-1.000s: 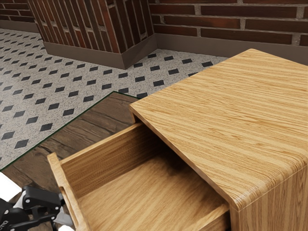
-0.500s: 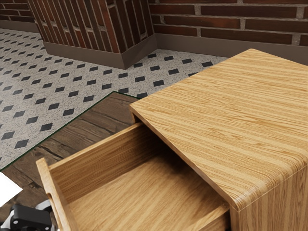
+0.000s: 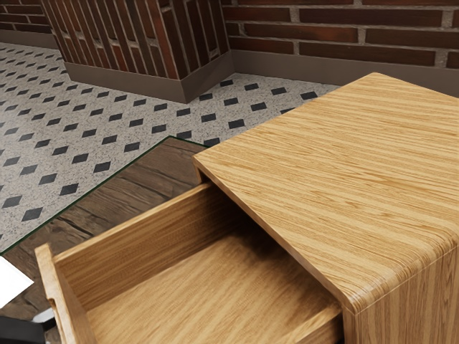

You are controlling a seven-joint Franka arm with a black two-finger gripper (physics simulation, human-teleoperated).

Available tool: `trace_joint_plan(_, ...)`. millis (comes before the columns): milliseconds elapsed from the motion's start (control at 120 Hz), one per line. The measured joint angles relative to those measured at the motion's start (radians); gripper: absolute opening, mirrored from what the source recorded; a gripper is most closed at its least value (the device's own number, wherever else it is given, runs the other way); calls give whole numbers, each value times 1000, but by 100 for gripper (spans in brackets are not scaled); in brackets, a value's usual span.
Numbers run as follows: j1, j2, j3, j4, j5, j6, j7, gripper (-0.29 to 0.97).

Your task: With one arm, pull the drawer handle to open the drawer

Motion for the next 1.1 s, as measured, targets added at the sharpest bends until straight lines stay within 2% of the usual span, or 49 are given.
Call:
trace_joint_plan(375,-16,-61,1,0,0,-59,-17,67)
trace_joint_plan(850,-28,-74,-15,34,3,-95,-34,67)
trace_joint_plan(933,-37,-69,-15,120,7,-95,-35,67)
trace_joint_plan(1008,-40,-40,-4,309,29,-114,-34,67)
trace_joint_plan(1050,-39,56,57,467,62,-140,-34,67)
trace_joint_plan(1100,-40,261,166,725,98,-188,-33,67)
